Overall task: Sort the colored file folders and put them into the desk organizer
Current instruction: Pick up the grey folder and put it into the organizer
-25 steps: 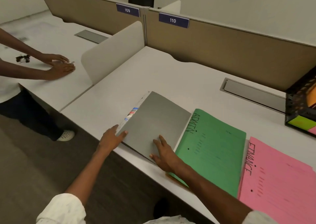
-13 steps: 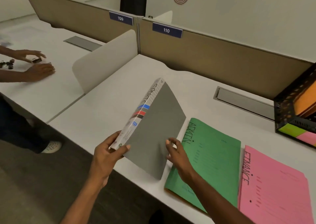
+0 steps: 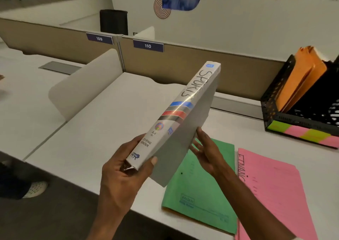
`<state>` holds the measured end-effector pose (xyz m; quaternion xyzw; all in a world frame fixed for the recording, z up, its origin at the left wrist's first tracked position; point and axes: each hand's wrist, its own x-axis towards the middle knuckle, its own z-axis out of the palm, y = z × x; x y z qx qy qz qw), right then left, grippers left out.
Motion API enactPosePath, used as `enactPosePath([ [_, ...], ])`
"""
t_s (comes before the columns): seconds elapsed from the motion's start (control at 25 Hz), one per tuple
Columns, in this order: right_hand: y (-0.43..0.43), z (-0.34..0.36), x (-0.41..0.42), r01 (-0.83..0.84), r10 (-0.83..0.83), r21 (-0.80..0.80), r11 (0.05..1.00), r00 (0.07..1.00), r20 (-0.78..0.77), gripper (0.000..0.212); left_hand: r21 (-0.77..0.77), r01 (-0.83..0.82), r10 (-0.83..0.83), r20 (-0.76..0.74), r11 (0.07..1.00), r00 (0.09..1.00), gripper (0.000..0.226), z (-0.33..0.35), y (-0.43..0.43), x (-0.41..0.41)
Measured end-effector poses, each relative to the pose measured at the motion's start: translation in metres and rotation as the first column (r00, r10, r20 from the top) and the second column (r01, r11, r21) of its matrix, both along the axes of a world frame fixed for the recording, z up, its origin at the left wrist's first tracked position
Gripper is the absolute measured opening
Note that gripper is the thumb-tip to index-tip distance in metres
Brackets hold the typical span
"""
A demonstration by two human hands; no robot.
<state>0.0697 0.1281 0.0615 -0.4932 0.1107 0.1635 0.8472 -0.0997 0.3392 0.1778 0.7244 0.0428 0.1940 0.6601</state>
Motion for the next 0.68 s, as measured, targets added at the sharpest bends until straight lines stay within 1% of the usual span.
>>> enactPosePath([
  [0.08, -0.032, 0.011, -0.002, 0.046, -0.046, 0.011, 0.999, 0.999, 0.001, 0.044, -0.03, 0.025, -0.025, -0.001, 0.999, 1.0, 0.053, 0.006, -0.014, 0.009],
  [0.2, -0.094, 0.017, -0.009, 0.115, -0.116, 0.062, 0.991, 0.993, 0.011, 0.046, -0.047, 0.123, -0.124, -0.021, 0.991, 0.992, 0.057, 0.007, -0.047, 0.02],
  [0.36, -0.194, 0.014, -0.03, 0.208, -0.21, 0.07, 0.976, 0.977, 0.021, 0.032, -0.104, 0.221, -0.225, -0.034, 0.97, 0.974, 0.06, 0.004, -0.111, 0.033],
  [0.44, -0.25, 0.015, -0.047, 0.209, -0.209, -0.003, 0.978, 0.977, 0.048, 0.035, -0.253, 0.219, -0.238, -0.045, 0.942, 0.97, 0.061, -0.003, -0.142, 0.047],
  [0.52, -0.302, 0.018, -0.066, 0.186, -0.179, -0.1, 0.977, 0.981, 0.071, 0.039, -0.461, 0.182, -0.249, -0.089, 0.869, 0.964, 0.062, -0.017, -0.17, 0.066],
  [0.56, -0.327, 0.02, -0.076, 0.175, -0.166, -0.139, 0.975, 0.983, 0.076, 0.039, -0.53, 0.162, -0.261, -0.117, 0.832, 0.958, 0.06, -0.025, -0.183, 0.073],
  [0.6, -0.354, 0.023, -0.085, 0.183, -0.171, -0.166, 0.969, 0.982, 0.084, 0.038, -0.571, 0.148, -0.276, -0.144, 0.808, 0.95, 0.057, -0.035, -0.2, 0.08],
  [0.68, -0.4, 0.029, -0.099, 0.261, -0.242, -0.195, 0.945, 0.963, 0.118, 0.034, -0.611, 0.133, -0.31, -0.194, 0.781, 0.931, 0.042, -0.055, -0.23, 0.086],
])
